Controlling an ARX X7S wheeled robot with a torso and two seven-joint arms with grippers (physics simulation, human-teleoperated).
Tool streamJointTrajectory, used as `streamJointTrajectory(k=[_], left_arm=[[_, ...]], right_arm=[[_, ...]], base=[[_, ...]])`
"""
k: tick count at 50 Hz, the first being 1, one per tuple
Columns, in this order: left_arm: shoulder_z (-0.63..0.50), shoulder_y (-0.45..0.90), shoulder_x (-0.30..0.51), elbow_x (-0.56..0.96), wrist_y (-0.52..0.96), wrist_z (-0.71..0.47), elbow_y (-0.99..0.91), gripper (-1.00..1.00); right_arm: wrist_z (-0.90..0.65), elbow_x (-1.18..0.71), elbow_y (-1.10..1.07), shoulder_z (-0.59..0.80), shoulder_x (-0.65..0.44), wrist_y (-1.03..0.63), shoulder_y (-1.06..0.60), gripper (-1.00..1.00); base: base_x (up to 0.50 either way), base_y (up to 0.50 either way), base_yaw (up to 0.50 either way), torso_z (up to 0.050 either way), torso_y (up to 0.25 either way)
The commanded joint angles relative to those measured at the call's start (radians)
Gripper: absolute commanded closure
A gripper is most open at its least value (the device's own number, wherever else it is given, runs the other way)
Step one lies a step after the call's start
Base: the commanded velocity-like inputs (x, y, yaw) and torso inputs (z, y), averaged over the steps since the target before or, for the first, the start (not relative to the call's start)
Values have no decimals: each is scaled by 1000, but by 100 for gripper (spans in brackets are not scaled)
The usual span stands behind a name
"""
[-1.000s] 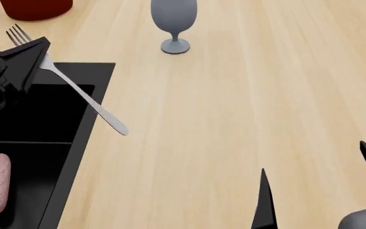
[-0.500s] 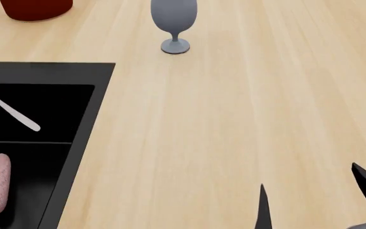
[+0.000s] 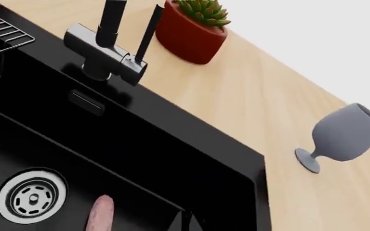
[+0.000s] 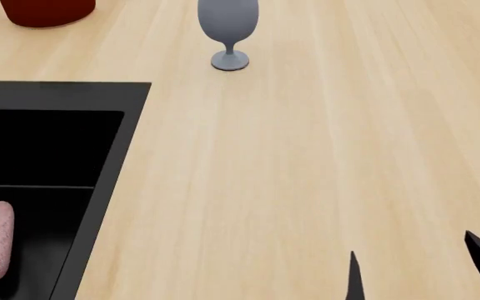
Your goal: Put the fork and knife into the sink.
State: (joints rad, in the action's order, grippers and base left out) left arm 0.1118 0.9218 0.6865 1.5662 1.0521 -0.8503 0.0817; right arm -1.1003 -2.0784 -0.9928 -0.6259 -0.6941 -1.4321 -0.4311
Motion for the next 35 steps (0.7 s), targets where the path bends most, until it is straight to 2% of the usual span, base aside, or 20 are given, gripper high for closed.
streamJointTrajectory(k=[1, 16, 21, 31, 35], left_arm=[[-55, 35, -7, -49, 62, -79, 100, 100], [-88, 38, -23, -5, 121, -182, 190, 100], [-99, 49, -33, -10, 120, -185, 225, 100], [-143, 72, -56, -50, 115, -174, 295, 100], [-187, 93, -66, -105, 103, -135, 343, 100]], right_arm=[[14, 20, 10, -27, 27, 20, 14, -100], [-11, 20, 17, -10, 13, 52, 17, -100], [-9, 22, 17, -17, 17, 54, 24, -100], [62, 45, 14, -128, 54, -4, 73, -100], [82, 64, 16, -145, 73, -24, 80, -100]], base=[[0, 0, 0, 0, 0], [0, 0, 0, 0, 0], [0, 0, 0, 0, 0], [0, 0, 0, 0, 0], [0, 0, 0, 0, 0]])
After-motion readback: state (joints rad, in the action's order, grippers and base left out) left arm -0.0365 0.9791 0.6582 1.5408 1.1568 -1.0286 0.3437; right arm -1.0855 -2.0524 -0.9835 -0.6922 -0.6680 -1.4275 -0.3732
